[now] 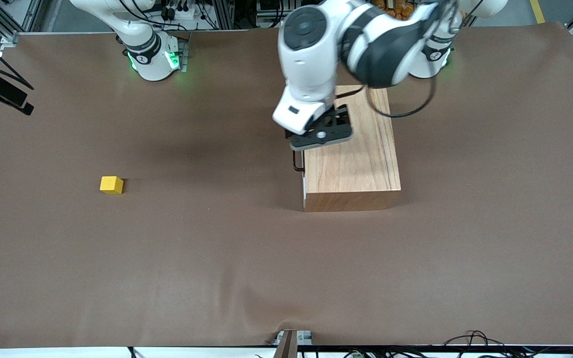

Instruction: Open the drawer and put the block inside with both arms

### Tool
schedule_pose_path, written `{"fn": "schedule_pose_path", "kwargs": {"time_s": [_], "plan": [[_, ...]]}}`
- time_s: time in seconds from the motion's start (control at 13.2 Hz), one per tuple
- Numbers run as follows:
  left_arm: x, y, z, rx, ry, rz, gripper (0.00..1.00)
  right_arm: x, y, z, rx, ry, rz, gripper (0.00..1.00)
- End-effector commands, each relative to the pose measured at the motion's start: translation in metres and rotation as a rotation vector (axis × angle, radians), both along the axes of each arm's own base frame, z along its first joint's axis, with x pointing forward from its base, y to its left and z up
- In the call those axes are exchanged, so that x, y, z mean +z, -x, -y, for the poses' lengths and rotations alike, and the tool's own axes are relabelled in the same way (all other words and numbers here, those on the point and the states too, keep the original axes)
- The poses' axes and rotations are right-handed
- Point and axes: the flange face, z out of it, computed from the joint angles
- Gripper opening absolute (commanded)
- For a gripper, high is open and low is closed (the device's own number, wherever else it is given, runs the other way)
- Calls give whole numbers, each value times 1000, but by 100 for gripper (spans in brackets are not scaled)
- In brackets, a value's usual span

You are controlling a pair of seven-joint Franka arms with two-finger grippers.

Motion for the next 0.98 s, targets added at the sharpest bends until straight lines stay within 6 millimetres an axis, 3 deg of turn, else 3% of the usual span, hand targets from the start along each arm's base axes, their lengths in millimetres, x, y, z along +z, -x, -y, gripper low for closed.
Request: {"fn": "schedule_pose_path", "kwargs": {"time_s": [0.0, 0.15, 0.3, 0.53, 0.91], "plan": [[-22, 3, 34, -11, -70, 81, 100, 3, 9, 2, 7, -19, 5, 100], [-61, 15, 69, -31, -71, 119, 100, 3, 9, 2, 7, -19, 5, 100], [-69, 22, 82, -45, -79, 147, 100, 3, 9, 2, 7, -19, 5, 100], [-85, 53, 104, -129, -114, 143, 100, 2, 9, 1, 8, -20, 3, 100], [-114, 62, 107, -185, -168, 81, 100, 2, 9, 1, 8, -20, 3, 100]]}}
